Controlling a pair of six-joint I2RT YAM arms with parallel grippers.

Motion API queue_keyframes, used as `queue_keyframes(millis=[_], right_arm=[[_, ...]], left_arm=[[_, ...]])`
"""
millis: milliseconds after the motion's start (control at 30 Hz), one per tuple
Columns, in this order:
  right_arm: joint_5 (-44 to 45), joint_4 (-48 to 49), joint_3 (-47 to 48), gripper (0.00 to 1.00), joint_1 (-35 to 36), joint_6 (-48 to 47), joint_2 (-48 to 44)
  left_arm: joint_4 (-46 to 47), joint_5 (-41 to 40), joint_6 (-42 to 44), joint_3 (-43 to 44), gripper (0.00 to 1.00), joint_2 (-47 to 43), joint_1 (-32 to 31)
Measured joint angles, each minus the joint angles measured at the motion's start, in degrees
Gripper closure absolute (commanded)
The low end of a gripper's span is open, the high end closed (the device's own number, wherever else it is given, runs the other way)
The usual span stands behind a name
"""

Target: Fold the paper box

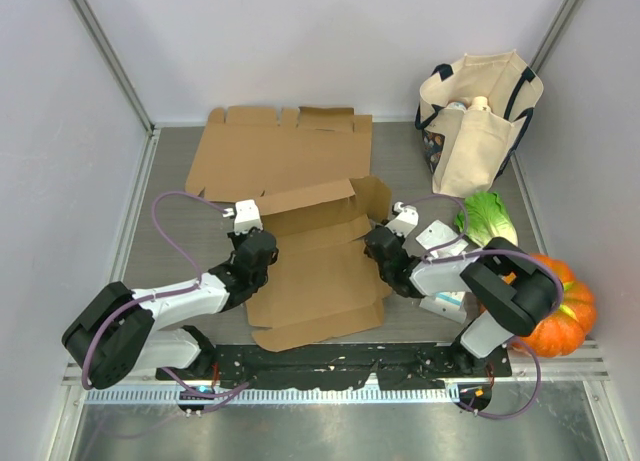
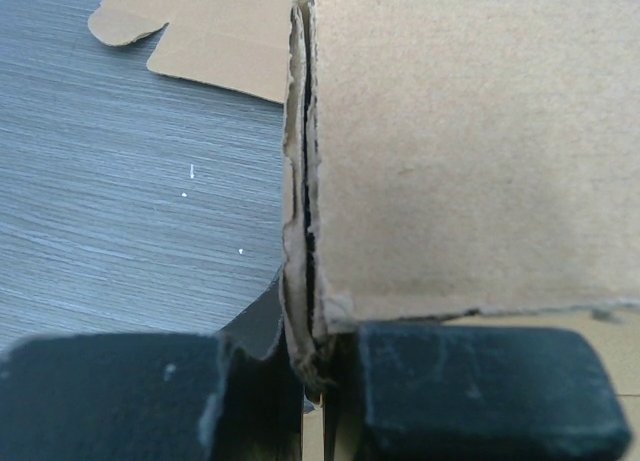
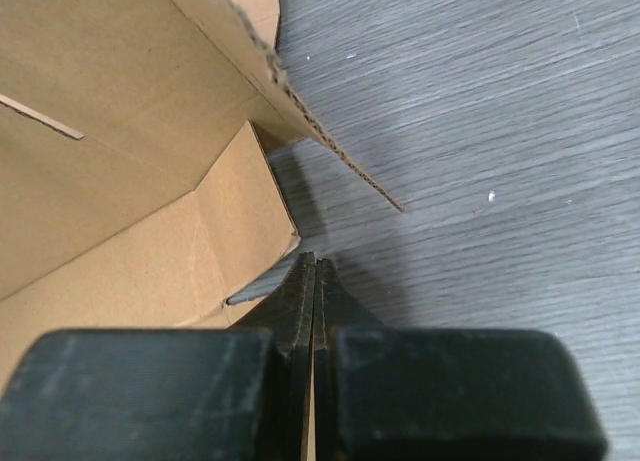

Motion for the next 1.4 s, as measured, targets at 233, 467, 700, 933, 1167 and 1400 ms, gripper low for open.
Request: queue_keyframes(millis=[233,467,700,933,1167,1400], right_arm=[[1.6,6.4,0.1,0.96,0.0,-1.3,5.0],[0.9,11.0,1.2,0.94,0.3,-6.5,6.4],[-1.3,15.2,1.8,0.94,2.5,-10.4,7.2],[-6.1,19.0,3.2,0.94,3.0,-10.1,13.3],[-7.2,22.4,2.7,0.89,2.8,-5.5,14.9],[-11.2,4.2,3.4,0.79,1.6,-5.5,3.2]], left_arm=[[0.0,0.1,-0.1,0.0,1.0,0.0,0.0],[0.0,0.4,-0.1,0.0,1.0,0.0,0.0],[0.0,0.5,-0.2,0.0,1.0,0.0,0.0],[0.0,0.6,-0.2,0.0,1.0,0.0,0.0],[0.0,0.0,-0.1,0.0,1.0,0.0,0.4],[0.0,0.6,-0.2,0.0,1.0,0.0,0.4]])
